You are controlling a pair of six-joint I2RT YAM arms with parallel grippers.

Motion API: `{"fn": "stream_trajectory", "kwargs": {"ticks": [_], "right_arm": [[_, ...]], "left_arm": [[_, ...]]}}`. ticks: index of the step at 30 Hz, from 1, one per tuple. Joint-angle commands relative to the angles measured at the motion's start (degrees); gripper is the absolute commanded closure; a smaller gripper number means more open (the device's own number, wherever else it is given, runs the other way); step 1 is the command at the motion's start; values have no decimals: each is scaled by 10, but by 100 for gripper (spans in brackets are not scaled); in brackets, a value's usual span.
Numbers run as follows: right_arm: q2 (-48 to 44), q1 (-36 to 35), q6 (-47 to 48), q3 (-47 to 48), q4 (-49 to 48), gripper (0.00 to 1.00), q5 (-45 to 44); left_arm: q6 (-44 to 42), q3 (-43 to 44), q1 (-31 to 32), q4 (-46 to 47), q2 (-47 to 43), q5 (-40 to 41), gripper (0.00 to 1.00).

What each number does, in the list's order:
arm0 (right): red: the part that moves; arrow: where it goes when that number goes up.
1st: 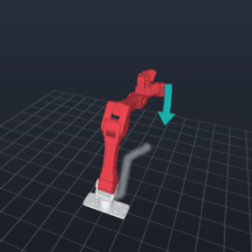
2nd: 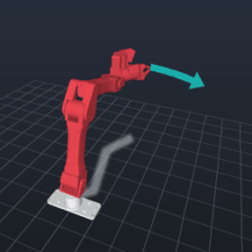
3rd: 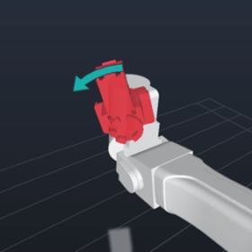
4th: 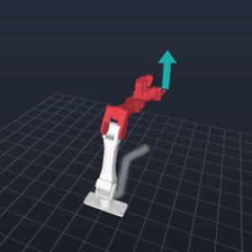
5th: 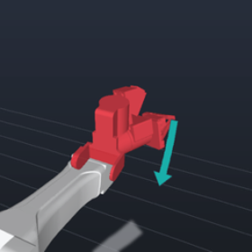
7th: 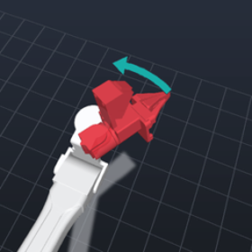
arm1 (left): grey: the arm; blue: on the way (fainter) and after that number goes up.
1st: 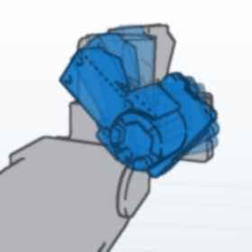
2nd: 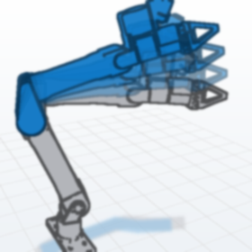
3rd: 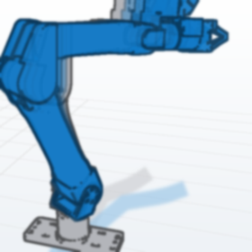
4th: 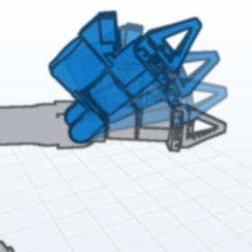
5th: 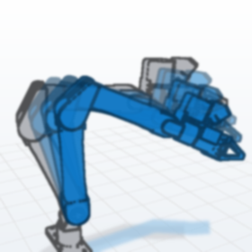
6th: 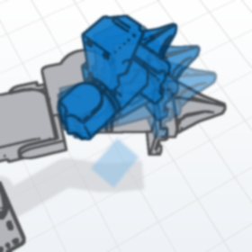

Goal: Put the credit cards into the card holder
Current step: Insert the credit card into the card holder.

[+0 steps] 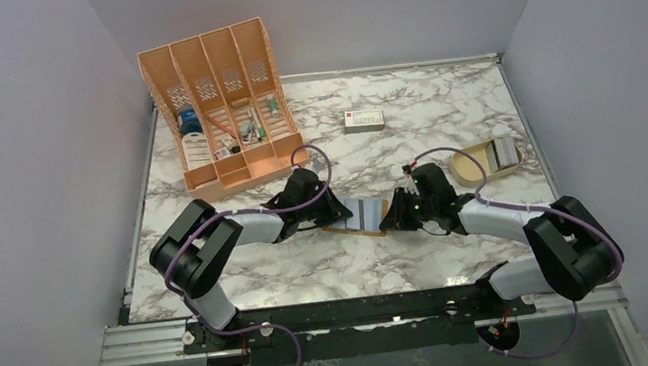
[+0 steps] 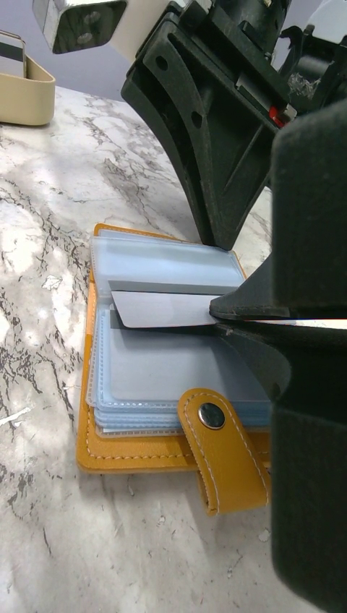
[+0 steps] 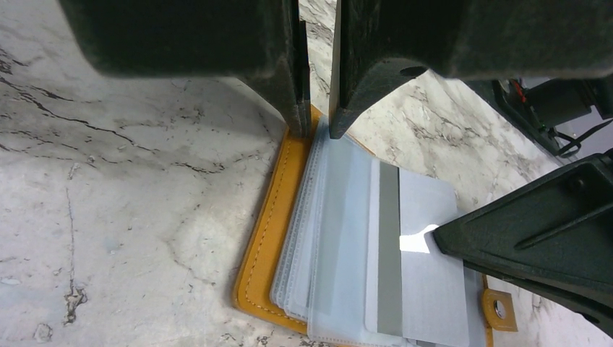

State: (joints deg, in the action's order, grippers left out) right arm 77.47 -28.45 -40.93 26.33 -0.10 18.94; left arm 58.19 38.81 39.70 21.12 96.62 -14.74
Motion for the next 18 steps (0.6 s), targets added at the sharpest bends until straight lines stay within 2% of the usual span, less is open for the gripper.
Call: {"fn": "stream_trajectory", "kwargs": {"ticks": [1,18], "right_arm": [[14,-2,-7,10,-23,84,12],[23,-3,-13,-5,-39,85,24]], "left_arm": [[-9,-10,-5,-11,5,24,96],[0,-8,-4,11,37,12,96]]}}
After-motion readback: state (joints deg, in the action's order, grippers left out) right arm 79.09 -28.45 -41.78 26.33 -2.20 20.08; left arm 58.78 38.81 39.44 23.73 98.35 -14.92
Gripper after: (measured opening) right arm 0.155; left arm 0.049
